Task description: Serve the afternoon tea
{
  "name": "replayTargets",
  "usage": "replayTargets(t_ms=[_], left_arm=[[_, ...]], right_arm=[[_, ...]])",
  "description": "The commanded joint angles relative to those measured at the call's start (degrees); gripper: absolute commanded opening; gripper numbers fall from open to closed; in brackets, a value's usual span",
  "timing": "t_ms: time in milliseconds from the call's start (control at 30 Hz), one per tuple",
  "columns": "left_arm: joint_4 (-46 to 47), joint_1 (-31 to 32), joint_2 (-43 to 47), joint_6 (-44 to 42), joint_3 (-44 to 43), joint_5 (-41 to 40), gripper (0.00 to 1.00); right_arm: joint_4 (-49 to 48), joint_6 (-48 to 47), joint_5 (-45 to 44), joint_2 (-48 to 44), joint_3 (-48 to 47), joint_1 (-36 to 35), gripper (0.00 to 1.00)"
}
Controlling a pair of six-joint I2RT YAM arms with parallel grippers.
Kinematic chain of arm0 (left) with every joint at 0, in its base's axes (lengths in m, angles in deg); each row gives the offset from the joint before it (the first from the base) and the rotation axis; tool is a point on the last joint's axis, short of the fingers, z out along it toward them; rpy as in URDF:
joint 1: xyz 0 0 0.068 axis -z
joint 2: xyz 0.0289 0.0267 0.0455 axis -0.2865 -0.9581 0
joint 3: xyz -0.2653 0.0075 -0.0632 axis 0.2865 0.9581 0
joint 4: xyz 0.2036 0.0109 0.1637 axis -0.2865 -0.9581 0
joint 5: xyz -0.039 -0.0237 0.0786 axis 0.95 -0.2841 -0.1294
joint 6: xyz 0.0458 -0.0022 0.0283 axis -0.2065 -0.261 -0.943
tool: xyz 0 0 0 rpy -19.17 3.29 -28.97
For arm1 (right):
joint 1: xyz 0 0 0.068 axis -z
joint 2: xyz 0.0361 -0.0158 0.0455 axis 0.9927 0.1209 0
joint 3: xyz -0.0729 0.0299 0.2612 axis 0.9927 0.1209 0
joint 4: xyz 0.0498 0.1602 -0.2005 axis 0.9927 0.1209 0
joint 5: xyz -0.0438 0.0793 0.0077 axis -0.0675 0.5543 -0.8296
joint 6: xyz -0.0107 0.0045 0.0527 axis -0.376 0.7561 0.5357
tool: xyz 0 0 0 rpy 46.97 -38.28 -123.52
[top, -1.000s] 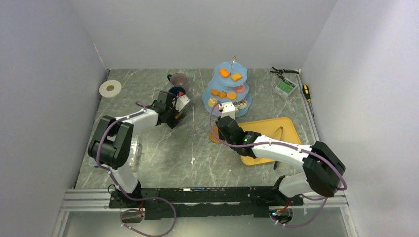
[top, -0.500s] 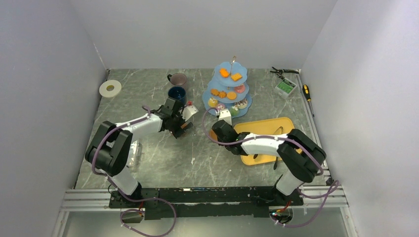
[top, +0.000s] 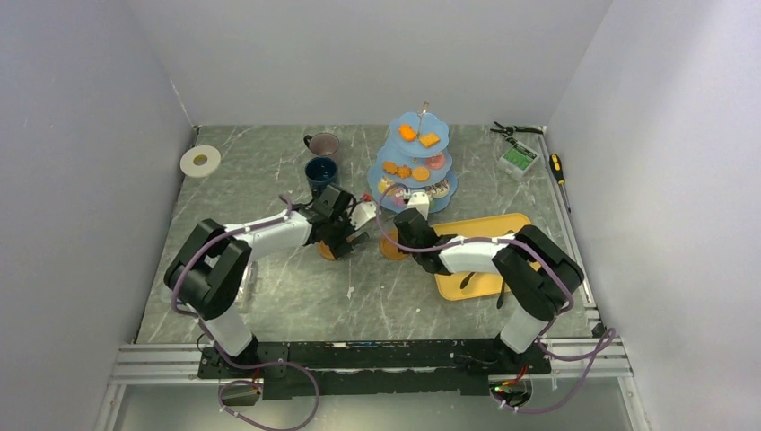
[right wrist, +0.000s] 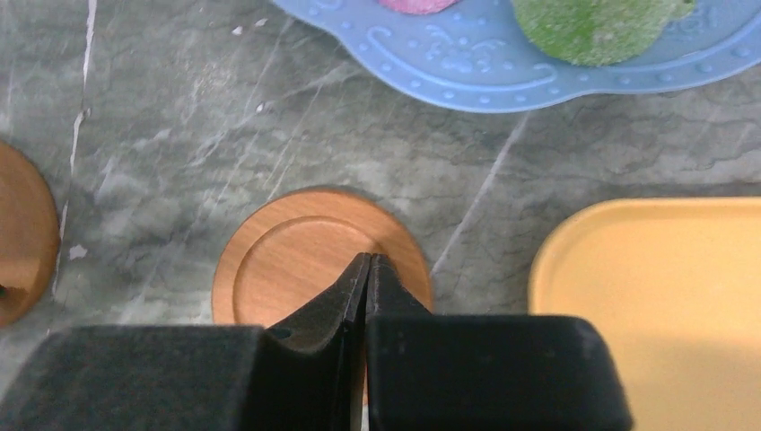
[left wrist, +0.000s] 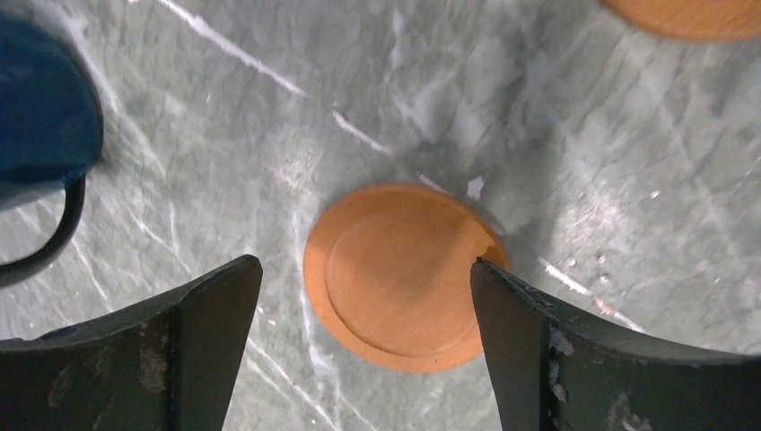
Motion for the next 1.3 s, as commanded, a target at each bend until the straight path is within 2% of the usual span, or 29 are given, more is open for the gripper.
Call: replayTargets(t_ms=[0, 200, 433, 733, 967, 1167, 1267], left_arm=[[-2.6, 3.1, -4.4, 2.3, -1.9, 1.8, 0.94], [-2.6, 5.5, -7.7, 3.5, -5.7, 1.8, 0.94], [-3.5, 7.4, -7.4, 5.6, -7.7, 1.8, 0.94], [-8.1, 7.1, -5.6, 8.3, -11.6, 1.8, 0.94], [-16.4, 3.0, -2.5, 11.0, -19.1, 7.1, 0.94], [-25.5, -3.3, -0.2, 10.9, -27.9, 12.8, 0.94], [-28.5, -7.6, 0.0, 8.5, -32.6, 15.3, 0.94]], right_arm=[[-1.4, 1.6, 1.0, -0.3, 2.8, 2.6, 0.04], [-2.4, 1.3, 2.5, -0.9, 3.8, 4.4, 0.04], [-3.0, 0.7, 4.2, -1.3, 3.1, 4.9, 0.04], [-6.0, 4.8, 7.8, -1.8, 6.3, 4.0, 0.03], [-4.6, 4.8, 7.1, -5.3, 6.2, 2.8, 0.03], [-2.0, 3.9, 5.9, -12.9, 4.7, 2.8, 0.04], [-0.5, 3.3, 5.3, -16.8, 4.0, 2.6, 0.08]])
